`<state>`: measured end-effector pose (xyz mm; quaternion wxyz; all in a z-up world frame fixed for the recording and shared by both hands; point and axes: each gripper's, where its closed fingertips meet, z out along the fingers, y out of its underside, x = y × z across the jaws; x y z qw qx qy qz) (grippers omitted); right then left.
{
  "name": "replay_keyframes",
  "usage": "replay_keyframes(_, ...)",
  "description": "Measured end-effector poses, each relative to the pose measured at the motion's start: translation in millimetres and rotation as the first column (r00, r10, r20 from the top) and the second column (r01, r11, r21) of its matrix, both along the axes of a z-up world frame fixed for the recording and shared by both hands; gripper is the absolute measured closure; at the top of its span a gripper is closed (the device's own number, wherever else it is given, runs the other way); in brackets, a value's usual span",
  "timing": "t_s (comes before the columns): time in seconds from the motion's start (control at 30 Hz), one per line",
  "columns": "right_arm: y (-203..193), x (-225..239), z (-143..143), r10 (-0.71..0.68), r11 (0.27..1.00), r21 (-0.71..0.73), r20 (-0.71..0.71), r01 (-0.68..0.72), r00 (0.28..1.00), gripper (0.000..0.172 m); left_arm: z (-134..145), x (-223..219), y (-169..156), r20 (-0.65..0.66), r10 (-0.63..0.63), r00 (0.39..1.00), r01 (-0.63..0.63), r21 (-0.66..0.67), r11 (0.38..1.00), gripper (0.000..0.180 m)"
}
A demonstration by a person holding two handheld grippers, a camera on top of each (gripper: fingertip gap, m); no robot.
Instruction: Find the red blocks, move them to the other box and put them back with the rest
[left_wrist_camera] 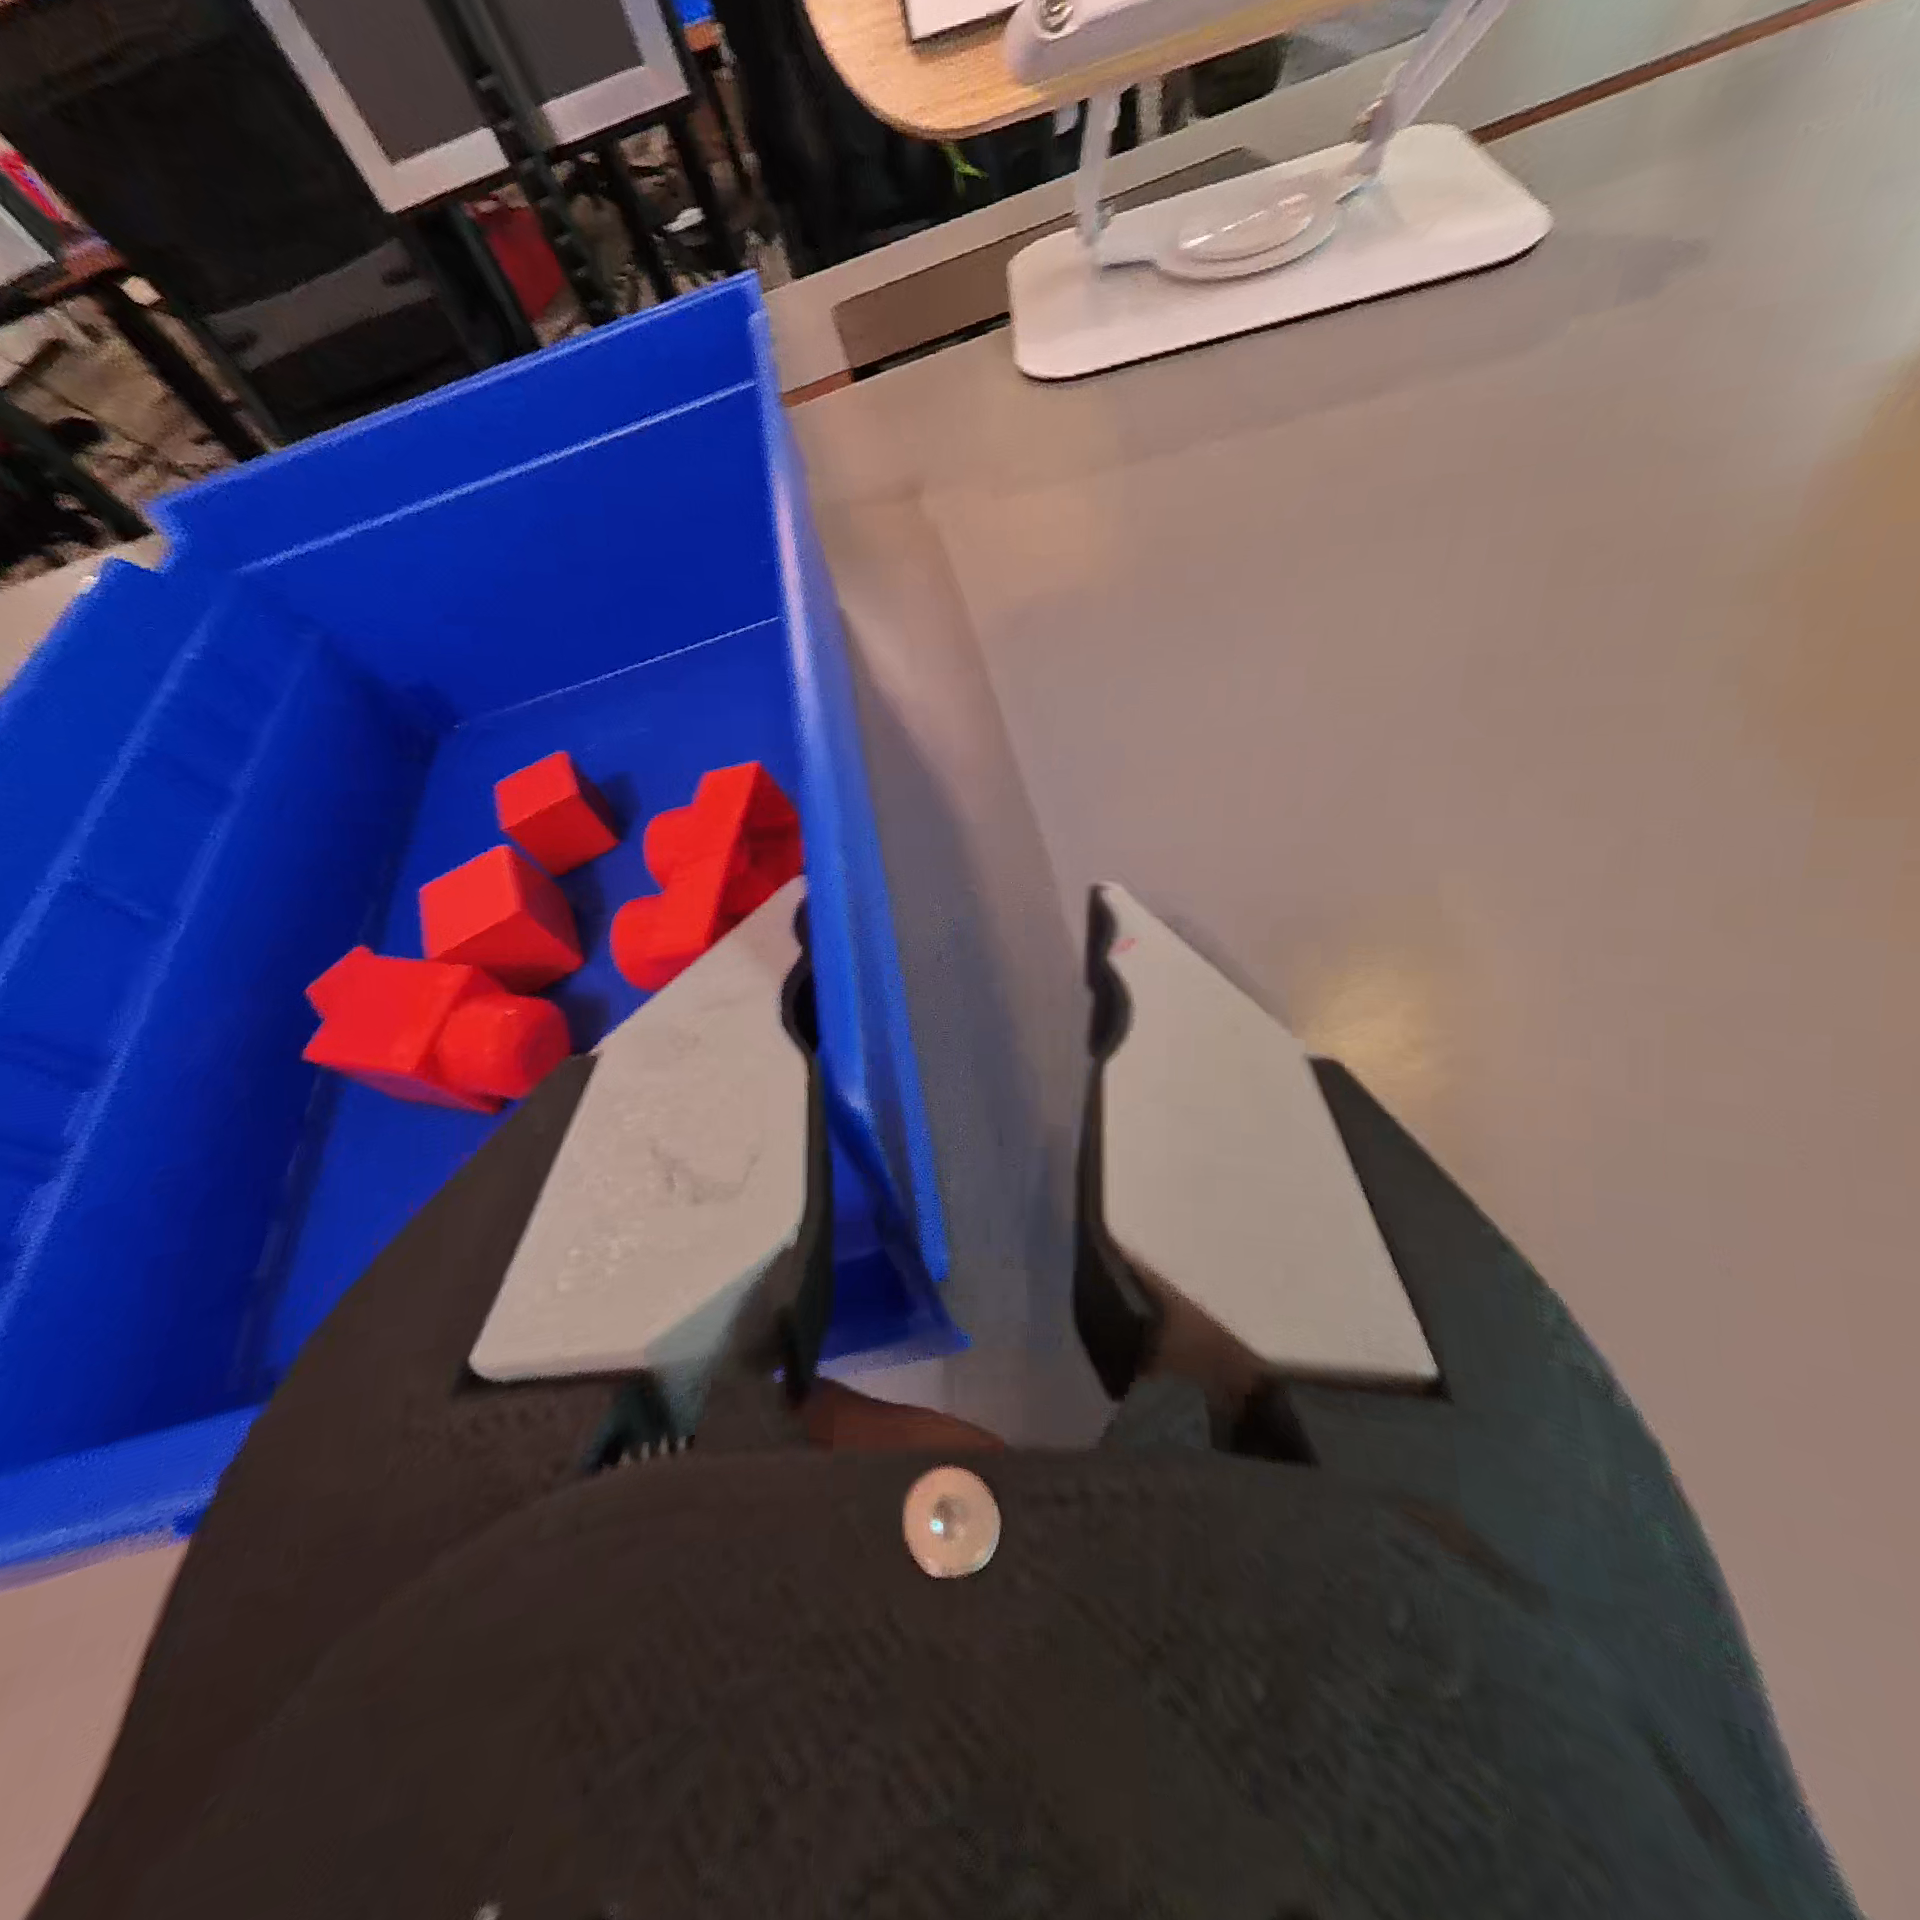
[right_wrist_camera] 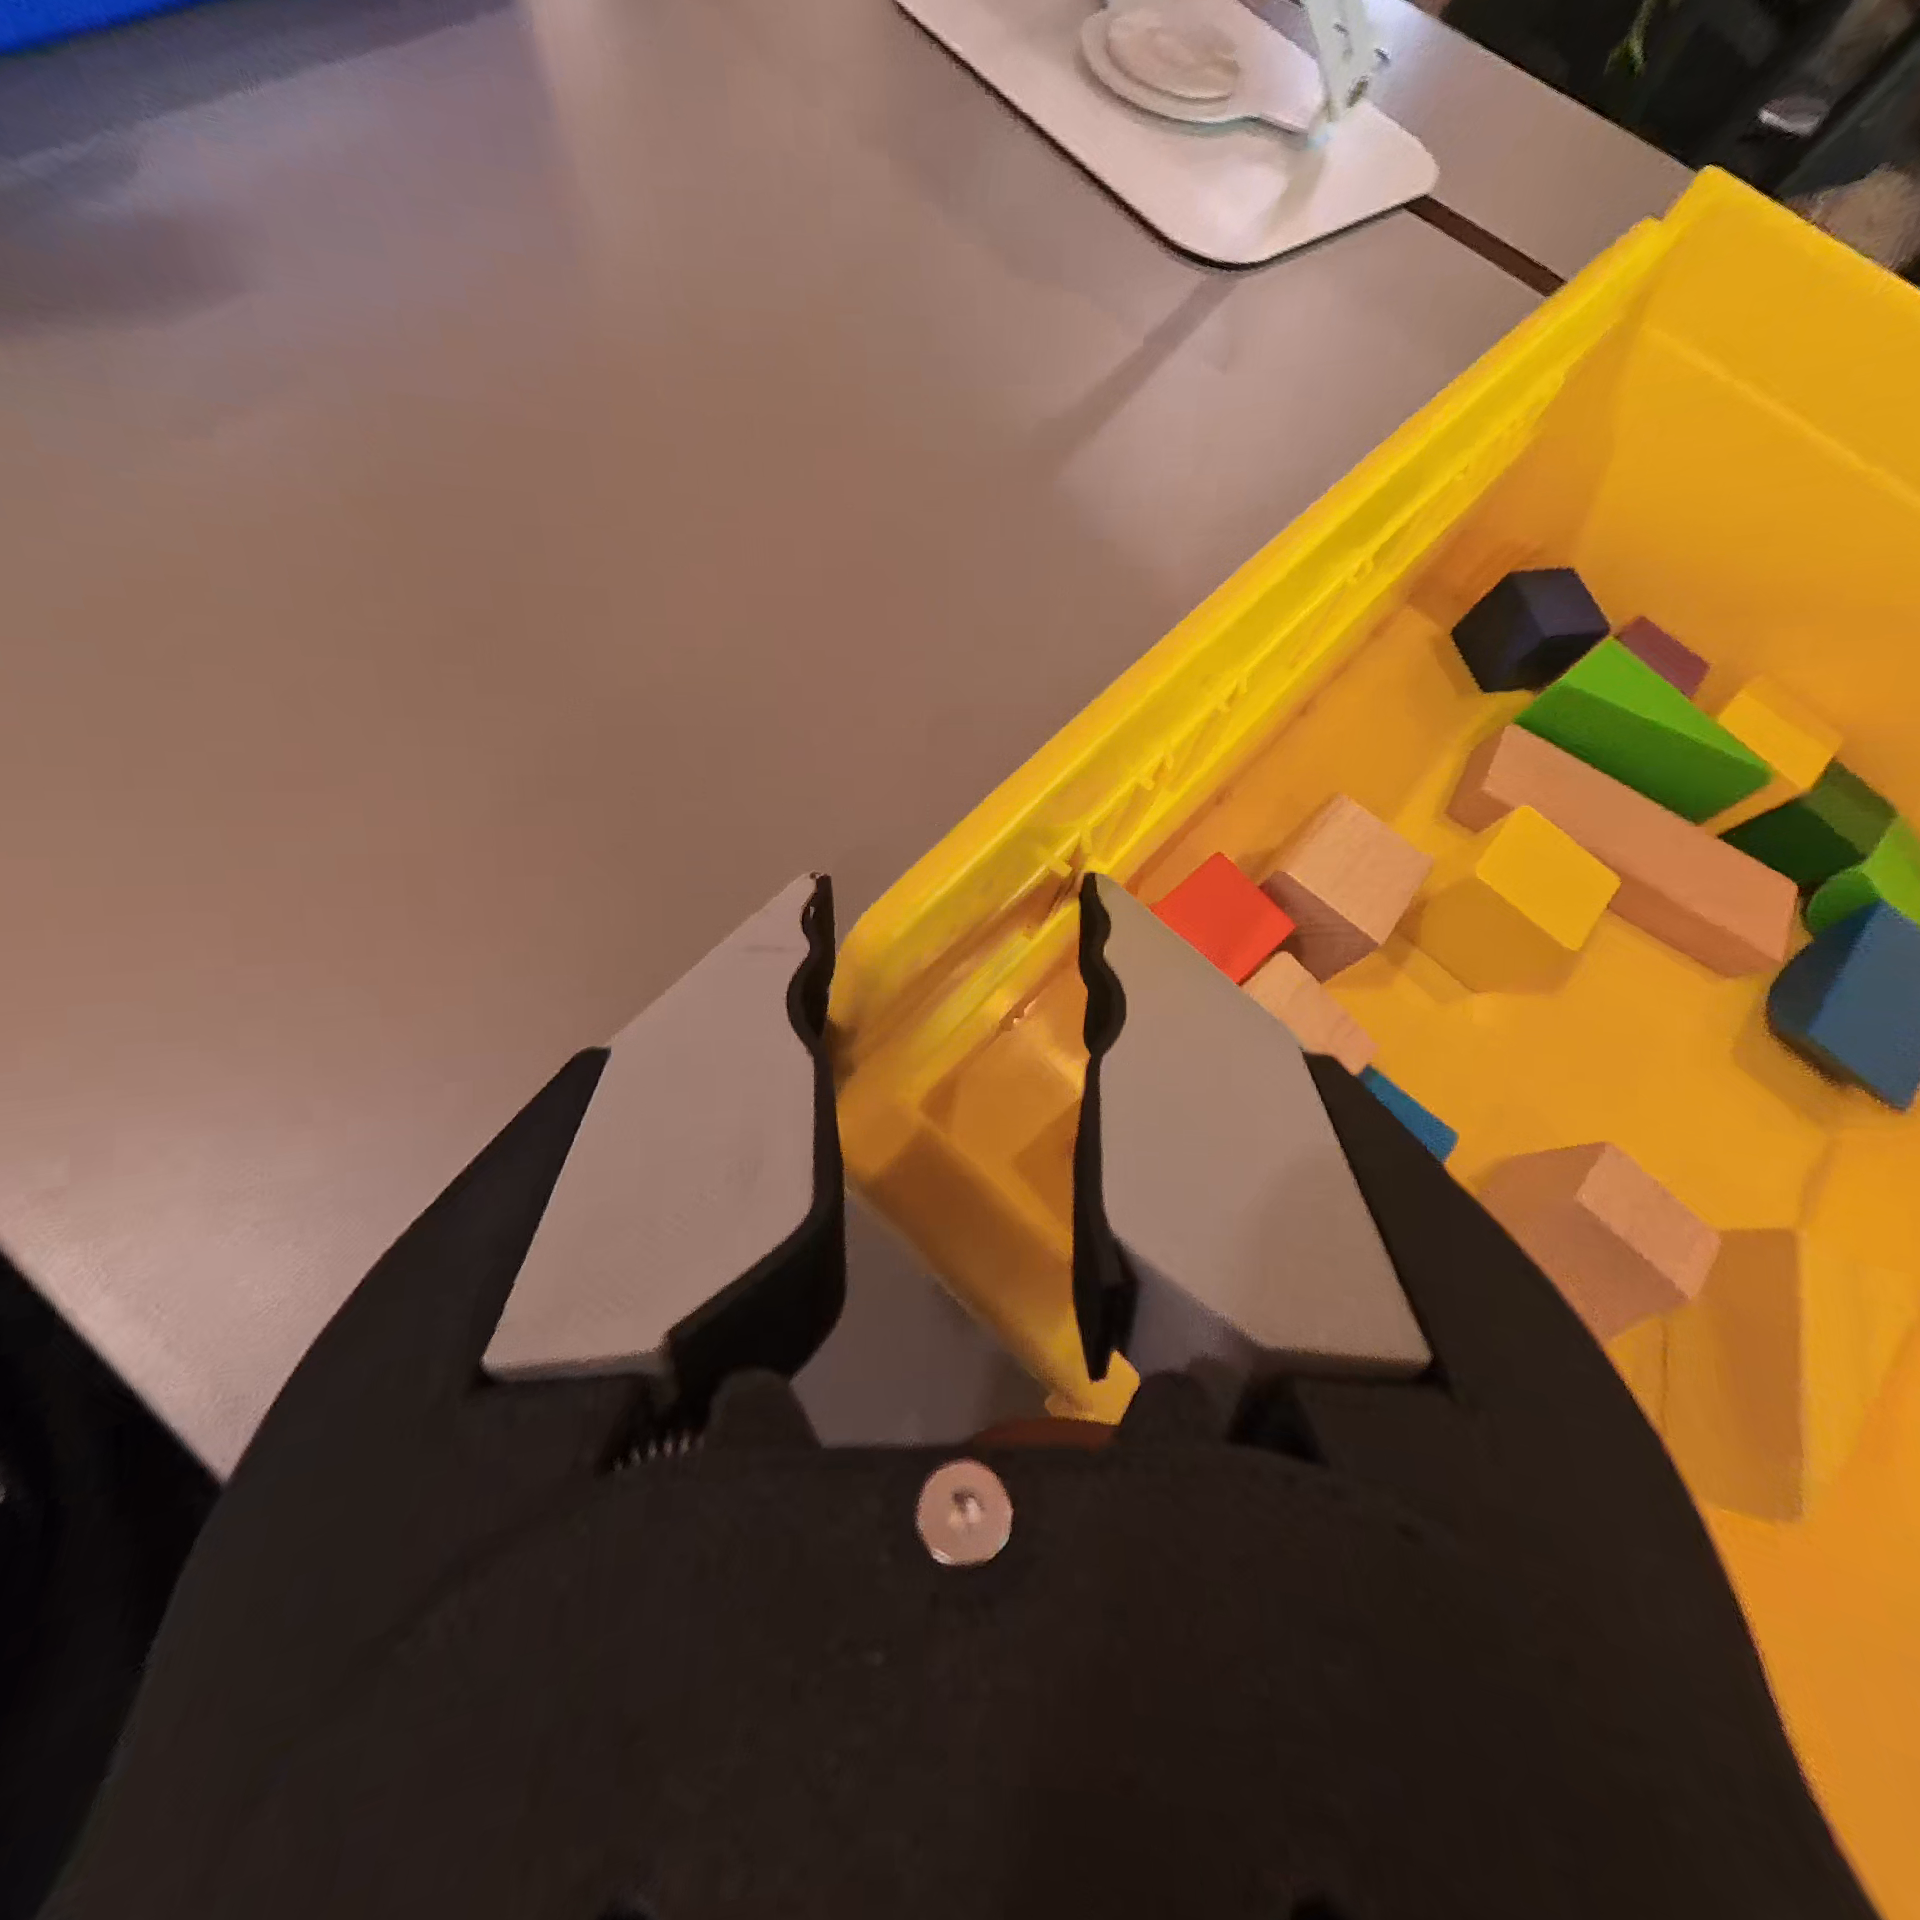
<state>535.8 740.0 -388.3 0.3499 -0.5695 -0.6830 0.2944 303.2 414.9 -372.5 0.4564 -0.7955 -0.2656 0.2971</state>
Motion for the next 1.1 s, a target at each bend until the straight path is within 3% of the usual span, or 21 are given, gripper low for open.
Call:
replay_keyframes(0.07, 2, -1, -1, -0.02, 1.0, 0.014, 0.009, 0.019, 1.0, 0.127, 0, 7, 5, 0.017, -0.046, 0.999, 0.045, 0.02, 0.999, 0.115)
replay_keyframes(0.17, 4, 4, 12, -0.079, 0.996, 0.031, -0.027, 0.08, 0.997, 0.126, -1, 11, 4, 0.046, -0.063, 0.997, 0.062, 0.014, 0.998, 0.113)
replay_keyframes(0.27, -2, 10, 66, -0.121, 0.993, -0.024, -0.225, 0.119, 0.967, 0.124, 31, 21, 2, -0.006, -0.074, 0.997, 0.074, 0.134, 0.988, 0.115)
replay_keyframes(0.33, -18, 10, 106, -0.099, 0.994, -0.085, -0.352, 0.074, 0.931, 0.125, 58, 35, 9, -0.07, -0.124, 0.99, 0.135, 0.185, 0.973, 0.12)
replay_keyframes(0.43, -48, -7, 134, -0.043, 0.992, -0.129, -0.399, -0.01, 0.916, 0.122, 78, 53, 30, -0.093, -0.198, 0.976, 0.212, 0.183, 0.96, 0.111)
replay_keyframes(0.53, -74, -44, 129, 0.0, 0.993, -0.111, -0.383, -0.046, 0.924, 0.105, 83, 65, 66, -0.096, -0.28, 0.955, 0.294, 0.21, 0.932, 0.112)
replay_keyframes(0.7, -101, -118, 95, 0.026, 0.991, -0.114, -0.359, -0.071, 0.933, 0.106, 54, 51, 139, -0.06, -0.348, 0.936, 0.353, 0.148, 0.924, 0.112)
replay_keyframes(0.8, -99, -159, 76, 0.009, 0.993, -0.105, -0.33, -0.046, 0.944, 0.106, 36, 22, 173, -0.062, -0.324, 0.944, 0.329, 0.099, 0.939, 0.111)
replay_keyframes(0.97, -84, -201, 57, -0.015, 0.997, -0.078, -0.332, -0.012, 0.943, 0.107, 20, -6, 186, -0.065, -0.296, 0.953, 0.302, 0.122, 0.945, 0.109)
replay_keyframes(1.1, -74, -201, 40, -0.031, 0.997, -0.077, -0.366, 0.003, 0.93, 0.106, 20, -8, 185, -0.082, -0.285, 0.955, 0.295, 0.158, 0.942, 0.11)
